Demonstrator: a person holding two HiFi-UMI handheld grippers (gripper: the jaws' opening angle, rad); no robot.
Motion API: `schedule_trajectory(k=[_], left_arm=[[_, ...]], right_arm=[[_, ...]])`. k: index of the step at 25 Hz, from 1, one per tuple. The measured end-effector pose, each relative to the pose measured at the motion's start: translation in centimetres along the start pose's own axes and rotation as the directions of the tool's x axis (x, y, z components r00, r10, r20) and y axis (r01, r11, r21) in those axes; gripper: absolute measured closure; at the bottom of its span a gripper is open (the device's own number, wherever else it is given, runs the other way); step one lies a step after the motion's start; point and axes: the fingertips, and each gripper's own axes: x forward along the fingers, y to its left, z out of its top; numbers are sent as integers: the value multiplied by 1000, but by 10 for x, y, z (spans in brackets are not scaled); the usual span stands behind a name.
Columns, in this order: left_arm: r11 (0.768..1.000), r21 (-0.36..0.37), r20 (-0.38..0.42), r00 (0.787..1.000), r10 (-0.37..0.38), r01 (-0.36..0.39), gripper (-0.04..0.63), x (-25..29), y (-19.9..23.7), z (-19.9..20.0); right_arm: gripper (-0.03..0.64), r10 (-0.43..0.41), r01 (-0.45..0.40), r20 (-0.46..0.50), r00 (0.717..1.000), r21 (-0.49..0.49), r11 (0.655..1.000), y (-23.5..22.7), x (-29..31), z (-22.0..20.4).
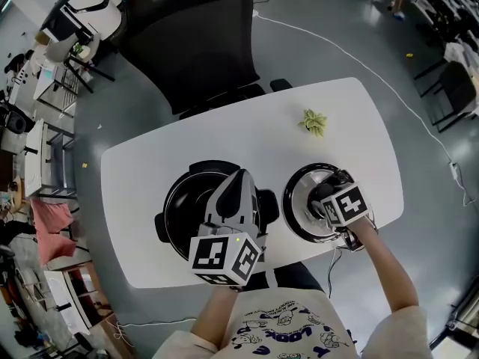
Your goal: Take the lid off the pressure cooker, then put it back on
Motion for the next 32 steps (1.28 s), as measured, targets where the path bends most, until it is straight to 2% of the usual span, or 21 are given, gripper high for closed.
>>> schedule_trajectory(k=[14,21,25,32], left_arm=[[1000,-3,-9,1000,23,-23,581,-4,11,-8],[1000,-8,-9,1000,28,-28,581,-7,14,-10],[999,-7,-12,999,32,-32,581,-8,17,-11],[999,2,-7,999,45,-45,581,-13,19,-10]], right_arm=[[322,-64,64,6,998,-1,998,3,33,-5],[321,20,-18,-32,999,47,999,32,48,-16],[321,7,-5,-50,999,53,999,32,51,-22],[316,-2,3,-17,1000,62,998,30,51,-21]])
